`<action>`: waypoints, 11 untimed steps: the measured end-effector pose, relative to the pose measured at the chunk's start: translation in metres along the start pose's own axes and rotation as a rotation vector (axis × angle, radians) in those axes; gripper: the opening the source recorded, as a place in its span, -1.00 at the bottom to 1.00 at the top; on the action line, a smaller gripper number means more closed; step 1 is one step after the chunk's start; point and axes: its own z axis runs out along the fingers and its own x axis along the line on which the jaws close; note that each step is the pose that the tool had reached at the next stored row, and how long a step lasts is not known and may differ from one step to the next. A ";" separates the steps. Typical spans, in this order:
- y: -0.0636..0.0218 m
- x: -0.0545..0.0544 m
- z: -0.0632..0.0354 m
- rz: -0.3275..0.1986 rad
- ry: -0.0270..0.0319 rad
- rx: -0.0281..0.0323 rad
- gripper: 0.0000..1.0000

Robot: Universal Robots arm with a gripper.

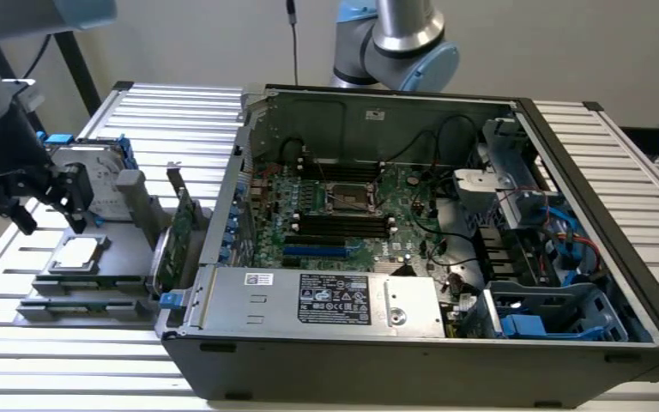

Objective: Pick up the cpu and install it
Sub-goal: 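Pick up the cpu and move it towards the insertion slot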

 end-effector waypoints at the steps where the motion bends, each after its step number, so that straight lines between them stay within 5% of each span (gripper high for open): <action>1: -0.0004 0.000 0.0015 0.001 -0.0001 -0.0028 0.35; 9: -0.0026 0.000 0.0109 0.009 -0.0022 -0.0366 0.35; 11: -0.0034 0.000 0.0134 0.009 -0.0026 -0.0409 0.35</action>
